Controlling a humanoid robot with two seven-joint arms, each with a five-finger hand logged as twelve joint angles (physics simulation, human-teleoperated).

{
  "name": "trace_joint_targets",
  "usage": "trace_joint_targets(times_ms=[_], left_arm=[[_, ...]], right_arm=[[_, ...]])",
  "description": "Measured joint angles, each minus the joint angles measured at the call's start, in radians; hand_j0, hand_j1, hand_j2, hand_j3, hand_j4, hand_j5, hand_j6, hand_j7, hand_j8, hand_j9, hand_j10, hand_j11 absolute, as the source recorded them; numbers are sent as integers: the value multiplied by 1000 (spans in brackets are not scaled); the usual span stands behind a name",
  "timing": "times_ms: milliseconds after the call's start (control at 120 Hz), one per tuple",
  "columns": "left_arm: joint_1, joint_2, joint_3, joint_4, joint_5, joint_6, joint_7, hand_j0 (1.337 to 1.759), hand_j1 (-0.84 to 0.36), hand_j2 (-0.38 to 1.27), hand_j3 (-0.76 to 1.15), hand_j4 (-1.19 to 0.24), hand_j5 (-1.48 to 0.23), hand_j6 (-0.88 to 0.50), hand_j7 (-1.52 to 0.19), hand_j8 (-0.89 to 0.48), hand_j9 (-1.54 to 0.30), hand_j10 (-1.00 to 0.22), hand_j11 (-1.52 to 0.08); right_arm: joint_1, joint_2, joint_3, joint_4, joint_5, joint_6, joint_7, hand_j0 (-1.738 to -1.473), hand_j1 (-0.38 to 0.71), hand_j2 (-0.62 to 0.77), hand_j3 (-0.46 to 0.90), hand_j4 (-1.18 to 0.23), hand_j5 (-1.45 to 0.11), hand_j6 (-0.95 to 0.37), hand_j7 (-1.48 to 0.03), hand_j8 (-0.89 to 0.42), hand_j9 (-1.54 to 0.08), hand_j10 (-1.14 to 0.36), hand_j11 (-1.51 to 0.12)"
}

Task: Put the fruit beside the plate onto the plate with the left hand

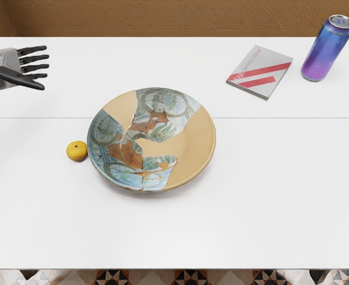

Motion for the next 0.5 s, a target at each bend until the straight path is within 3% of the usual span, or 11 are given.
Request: trace_joint_targets(times_ms=[192, 342, 500], left_arm=[[-18, 4, -1, -10, 98, 0, 0, 1658, 349, 1, 0, 0, 0, 1, 0, 1, 0, 1, 0], [-63, 43, -1, -78, 248, 0, 7, 1658, 349, 0, 0, -1, 0, -1, 0, -1, 0, 0, 0], [-98, 113, -1, -133, 316, 0, 101, 1658, 349, 0, 0, -2, 0, -2, 0, -1, 0, -1, 0]], right_arm=[[-2, 0, 4, 0, 1, 1, 0, -1658, -349, 1, 0, -1, 0, -2, 0, -1, 0, -1, 0], [-13, 0, 3, 0, 2, 6, 0, -1658, -349, 0, 0, -1, 0, -2, 0, -1, 0, -1, 0], [-16, 0, 2, 0, 2, 7, 0, -1658, -349, 0, 0, -1, 0, -2, 0, -1, 0, -1, 0]])
